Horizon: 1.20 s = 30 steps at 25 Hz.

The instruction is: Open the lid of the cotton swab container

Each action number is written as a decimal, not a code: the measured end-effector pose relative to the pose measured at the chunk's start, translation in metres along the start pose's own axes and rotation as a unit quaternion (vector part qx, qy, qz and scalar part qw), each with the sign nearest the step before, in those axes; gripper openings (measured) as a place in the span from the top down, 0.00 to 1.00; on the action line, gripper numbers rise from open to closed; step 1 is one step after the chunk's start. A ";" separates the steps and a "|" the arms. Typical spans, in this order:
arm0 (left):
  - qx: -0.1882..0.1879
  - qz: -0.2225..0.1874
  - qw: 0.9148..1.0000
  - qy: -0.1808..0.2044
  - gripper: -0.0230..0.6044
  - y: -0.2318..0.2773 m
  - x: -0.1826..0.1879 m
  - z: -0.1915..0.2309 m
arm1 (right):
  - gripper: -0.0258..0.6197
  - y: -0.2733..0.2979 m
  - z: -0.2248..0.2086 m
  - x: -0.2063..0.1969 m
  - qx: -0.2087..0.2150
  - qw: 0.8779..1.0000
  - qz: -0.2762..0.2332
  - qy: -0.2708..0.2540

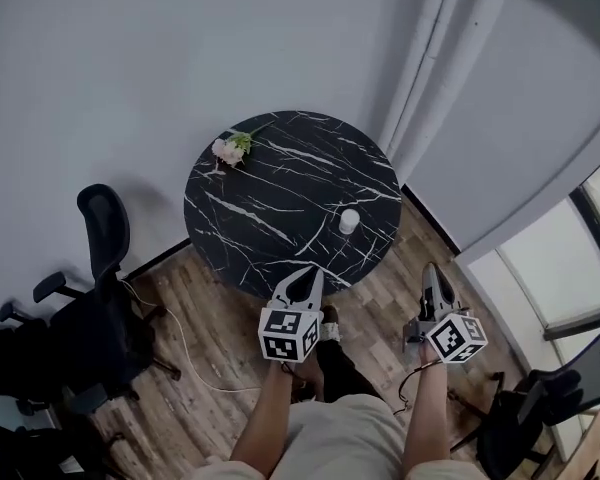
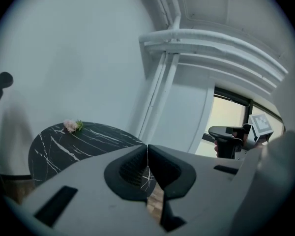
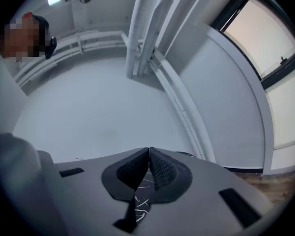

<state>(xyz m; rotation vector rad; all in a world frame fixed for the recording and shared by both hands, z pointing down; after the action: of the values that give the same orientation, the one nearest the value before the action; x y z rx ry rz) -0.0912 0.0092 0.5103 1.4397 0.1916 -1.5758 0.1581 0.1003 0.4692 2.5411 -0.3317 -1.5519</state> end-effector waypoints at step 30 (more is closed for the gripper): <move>0.073 0.063 0.995 0.040 0.93 0.206 0.125 0.081 | 0.51 0.329 -0.078 -0.093 0.095 0.880 0.360 -0.295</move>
<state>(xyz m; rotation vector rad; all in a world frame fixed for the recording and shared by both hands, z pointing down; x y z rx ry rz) 0.0191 -0.2196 0.5251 1.5965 0.0316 -1.4552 0.1501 -0.1925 0.6624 1.6177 -1.3676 -1.9328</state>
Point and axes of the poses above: the fingertips, and each gripper's own axes: y forward along the fingers, z to its left, x out of its top, the point moved 5 cm from there along -y, backward along the fingers, and after that the axes turned 13 degrees about z, right-handed, at the moved point
